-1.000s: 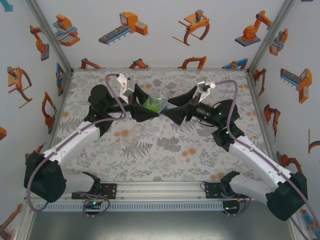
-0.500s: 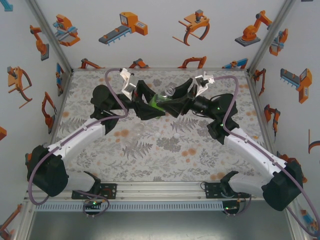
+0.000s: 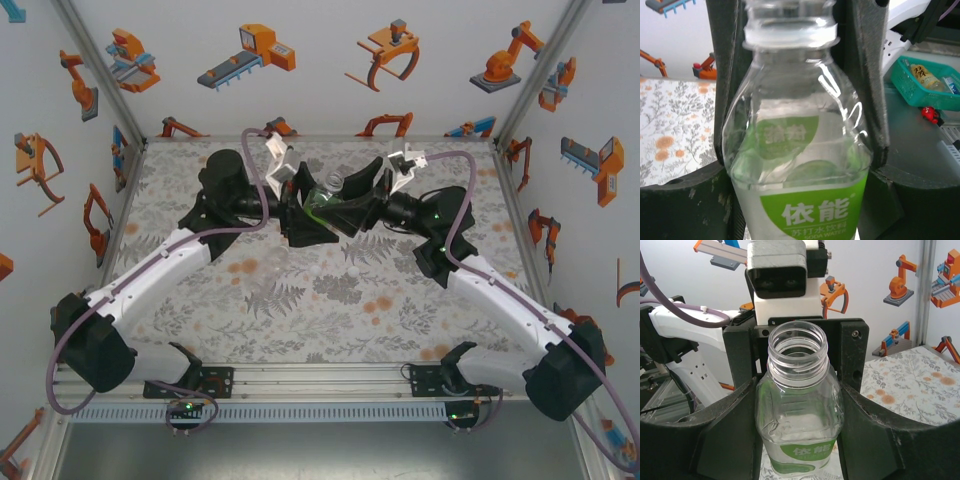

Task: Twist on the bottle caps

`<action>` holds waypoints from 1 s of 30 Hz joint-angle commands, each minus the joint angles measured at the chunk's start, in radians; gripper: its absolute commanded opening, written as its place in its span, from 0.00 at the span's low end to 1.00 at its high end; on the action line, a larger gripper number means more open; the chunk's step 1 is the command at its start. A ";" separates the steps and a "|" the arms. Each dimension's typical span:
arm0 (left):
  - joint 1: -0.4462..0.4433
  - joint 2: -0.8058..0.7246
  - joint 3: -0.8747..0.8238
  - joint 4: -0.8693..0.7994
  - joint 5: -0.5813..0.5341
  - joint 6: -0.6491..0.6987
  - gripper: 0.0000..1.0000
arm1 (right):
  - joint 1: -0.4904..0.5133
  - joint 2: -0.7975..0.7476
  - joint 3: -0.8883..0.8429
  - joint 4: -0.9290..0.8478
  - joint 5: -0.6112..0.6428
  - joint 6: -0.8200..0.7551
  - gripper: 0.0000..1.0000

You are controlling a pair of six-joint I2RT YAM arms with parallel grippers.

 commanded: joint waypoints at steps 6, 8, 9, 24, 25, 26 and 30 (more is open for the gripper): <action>-0.005 0.022 0.052 -0.118 0.015 0.063 0.57 | 0.007 0.002 0.041 0.027 -0.024 -0.011 0.23; -0.004 0.018 0.050 -0.118 0.015 0.069 0.47 | 0.007 0.001 0.040 0.021 -0.024 -0.010 0.23; -0.005 0.015 0.048 -0.121 0.015 0.075 0.44 | 0.007 -0.002 0.037 0.017 -0.022 -0.010 0.23; 0.126 -0.118 -0.072 -0.330 -0.131 0.266 0.11 | 0.006 -0.140 0.065 -0.574 0.190 -0.268 0.65; 0.138 -0.125 -0.082 -0.335 -0.140 0.266 0.09 | 0.007 -0.146 0.066 -0.626 0.209 -0.281 0.65; 0.145 -0.130 -0.090 -0.341 -0.144 0.267 0.08 | 0.007 -0.152 0.066 -0.668 0.226 -0.286 0.65; 0.150 -0.155 -0.112 -0.351 -0.160 0.269 0.08 | 0.007 -0.156 0.074 -0.864 0.357 -0.261 0.63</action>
